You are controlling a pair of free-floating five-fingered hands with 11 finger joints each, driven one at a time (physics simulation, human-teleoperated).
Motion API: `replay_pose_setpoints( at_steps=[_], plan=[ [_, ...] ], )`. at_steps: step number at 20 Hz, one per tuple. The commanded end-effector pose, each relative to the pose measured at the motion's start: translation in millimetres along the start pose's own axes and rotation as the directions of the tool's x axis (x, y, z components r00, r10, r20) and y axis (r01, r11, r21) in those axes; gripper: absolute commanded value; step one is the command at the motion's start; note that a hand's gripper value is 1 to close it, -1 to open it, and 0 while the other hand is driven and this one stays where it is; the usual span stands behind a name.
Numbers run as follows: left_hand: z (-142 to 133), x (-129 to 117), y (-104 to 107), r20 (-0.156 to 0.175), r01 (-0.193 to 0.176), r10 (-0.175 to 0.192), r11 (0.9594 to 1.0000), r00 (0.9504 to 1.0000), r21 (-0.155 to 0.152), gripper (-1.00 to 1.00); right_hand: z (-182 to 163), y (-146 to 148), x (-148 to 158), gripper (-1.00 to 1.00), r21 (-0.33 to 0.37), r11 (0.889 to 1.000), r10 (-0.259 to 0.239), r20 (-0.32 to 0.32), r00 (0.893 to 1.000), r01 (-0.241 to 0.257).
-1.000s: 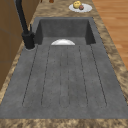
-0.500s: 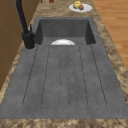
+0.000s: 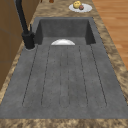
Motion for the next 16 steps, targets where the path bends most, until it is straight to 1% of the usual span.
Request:
replay_pose_setpoints(
  at_steps=[1,7,9,11,12,14,15,16],
  plan=[
    [0.0,0.0,0.0,0.0,0.0,0.0,1.0,1.0,0.0,0.0,14.9,7.8,26.2,-1.0,-0.022,1.0,0.004,0.001,1.0,-0.004],
    [0.0,0.0,0.0,0.0,0.0,0.0,1.0,1.0,0.0,0.0,37.0,20.8,68.6,-1.0,-0.019,1.0,0.005,0.002,1.0,-0.005],
    [0.0,0.0,0.0,0.0,0.0,0.0,1.0,1.0,0.0,0.0,48.0,13.0,82.5,-1.0,-0.006,1.0,0.001,0.0,1.0,-0.001],
    [0.0,0.0,0.0,0.0,0.0,0.0,1.0,1.0,0.0,0.0,60.4,2.4,93.3,-1.0,0.014,1.0,-0.012,-0.002,1.0,0.012],
    [0.0,0.0,0.0,0.0,0.0,0.0,1.0,1.0,0.0,0.0,68.1,-3.6,97.0,-1.0,0.02,1.0,-0.021,-0.017,1.0,0.022],
    [0.0,0.0,0.0,0.0,0.0,0.0,1.0,1.0,0.0,0.0,86.0,-8.5,91.2,-1.0,0.015,0.999,-0.037,-0.033,0.999,0.037],
    [0.0,0.0,0.0,0.0,0.0,0.0,1.0,1.0,0.0,0.0,96.0,-9.4,94.1,-1.0,0.013,0.999,-0.044,-0.037,0.998,0.044],
    [0.0,0.0,0.0,0.0,0.0,0.0,1.0,1.0,0.0,0.0,105.5,-7.6,94.4,-1.0,-0.006,0.999,-0.044,-0.038,0.998,0.044]
  ],
)
